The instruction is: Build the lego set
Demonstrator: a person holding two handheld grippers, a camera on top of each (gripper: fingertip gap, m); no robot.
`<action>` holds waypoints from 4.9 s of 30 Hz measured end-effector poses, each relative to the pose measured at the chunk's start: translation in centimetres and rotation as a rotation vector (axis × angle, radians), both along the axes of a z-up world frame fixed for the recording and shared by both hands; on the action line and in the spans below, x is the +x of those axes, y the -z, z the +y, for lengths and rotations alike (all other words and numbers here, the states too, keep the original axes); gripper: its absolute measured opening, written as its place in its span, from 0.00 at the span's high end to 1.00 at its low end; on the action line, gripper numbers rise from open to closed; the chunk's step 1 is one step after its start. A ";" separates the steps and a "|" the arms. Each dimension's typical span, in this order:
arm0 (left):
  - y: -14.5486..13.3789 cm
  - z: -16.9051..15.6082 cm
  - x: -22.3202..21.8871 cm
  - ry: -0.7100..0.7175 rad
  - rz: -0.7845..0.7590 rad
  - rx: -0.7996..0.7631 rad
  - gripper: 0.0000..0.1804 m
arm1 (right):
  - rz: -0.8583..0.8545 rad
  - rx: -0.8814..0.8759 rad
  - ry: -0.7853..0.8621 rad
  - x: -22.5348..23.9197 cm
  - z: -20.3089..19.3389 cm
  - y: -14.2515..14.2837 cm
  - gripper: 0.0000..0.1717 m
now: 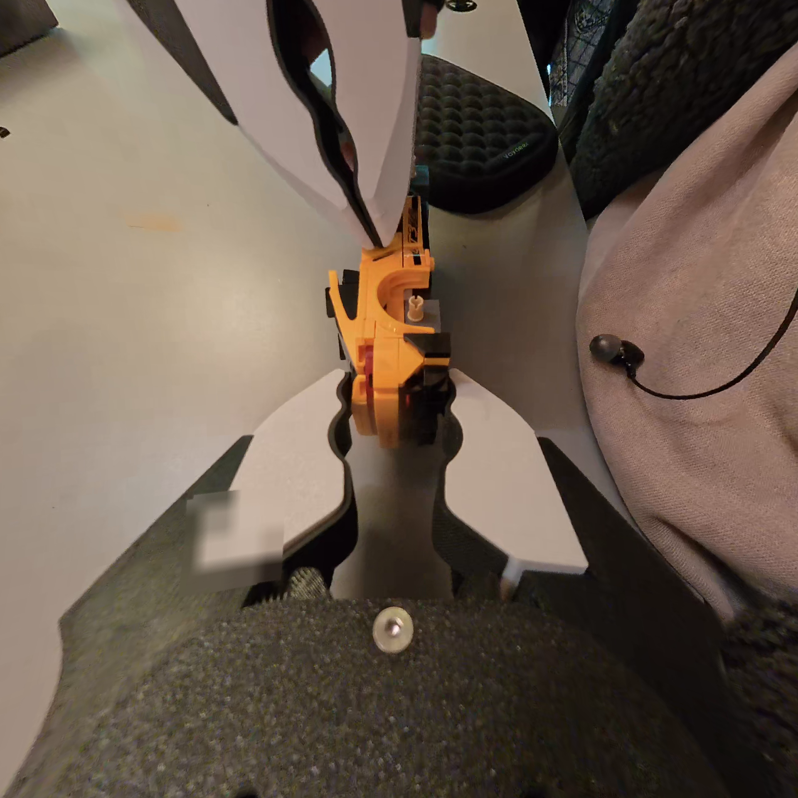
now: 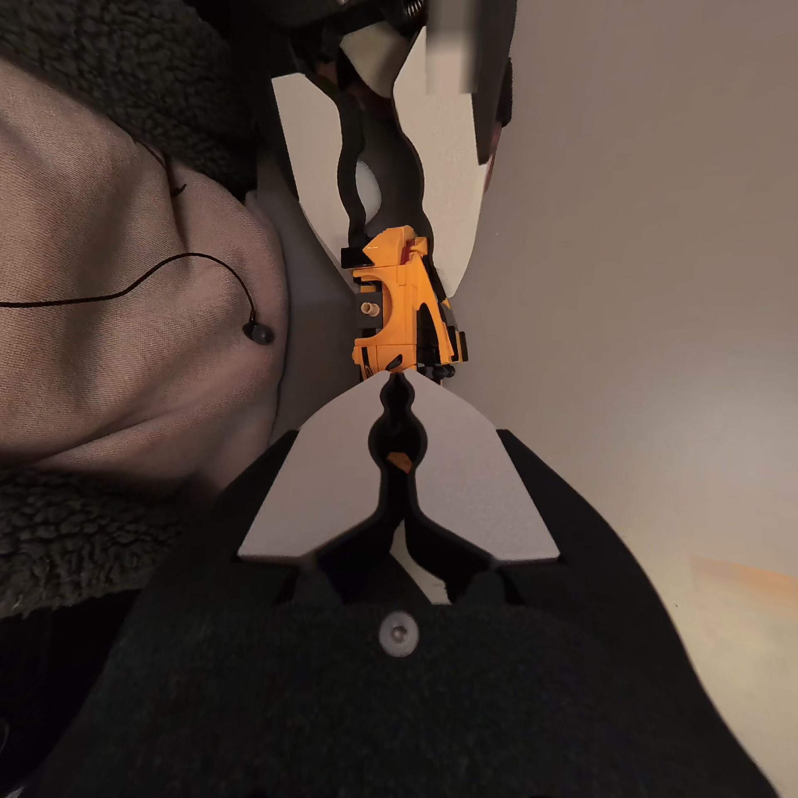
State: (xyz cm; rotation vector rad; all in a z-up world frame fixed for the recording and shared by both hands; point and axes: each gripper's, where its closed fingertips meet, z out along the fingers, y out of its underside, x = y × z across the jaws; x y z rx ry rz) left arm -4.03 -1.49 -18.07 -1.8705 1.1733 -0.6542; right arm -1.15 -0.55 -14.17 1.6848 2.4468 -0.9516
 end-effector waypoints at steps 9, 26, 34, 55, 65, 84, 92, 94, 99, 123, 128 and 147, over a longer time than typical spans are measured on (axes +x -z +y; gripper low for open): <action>-0.1 -0.2 0.0 0.001 0.008 0.010 0.78 | -0.076 -0.026 0.067 -0.5 -0.1 0.0 1.00; -0.2 0.9 -1.6 -0.151 -0.027 0.008 0.79 | 0.187 0.310 0.560 2.3 17.0 4.5 0.80; -2.3 0.7 -1.7 -0.110 -0.164 0.028 0.74 | 0.075 0.330 0.585 1.5 18.6 6.1 0.88; -7.7 1.3 -2.4 -0.100 -0.247 0.135 0.81 | 0.241 -0.038 0.316 0.8 10.8 0.2 0.96; -10.7 2.8 1.9 0.073 0.102 0.484 0.90 | 0.239 -0.496 -0.004 0.0 1.2 -7.0 0.96; -9.8 1.6 2.1 -0.021 -0.216 0.066 0.99 | 0.260 -0.588 0.090 -0.9 1.2 -6.4 0.94; -10.3 3.5 0.5 -0.189 -0.649 -0.431 0.99 | 0.724 0.120 0.090 -2.4 3.3 -8.4 0.88; -10.3 3.9 0.3 -0.208 -0.722 -0.514 0.99 | 0.767 0.360 0.086 -2.6 3.7 -7.8 0.89; -10.0 4.4 0.7 -0.234 -0.755 -0.572 0.99 | 0.698 0.505 0.055 -2.8 3.4 -6.0 0.90; -4.4 2.1 -1.3 -0.078 -0.188 -0.102 0.64 | 0.167 0.181 0.008 0.5 2.8 -0.7 0.96; -2.4 1.7 -1.2 -0.041 -0.099 -0.096 0.65 | 0.113 0.165 -0.012 0.5 2.6 0.0 0.96; -1.3 1.7 -0.7 -0.030 -0.046 -0.072 0.72 | 0.035 0.056 0.003 0.4 2.7 0.0 0.93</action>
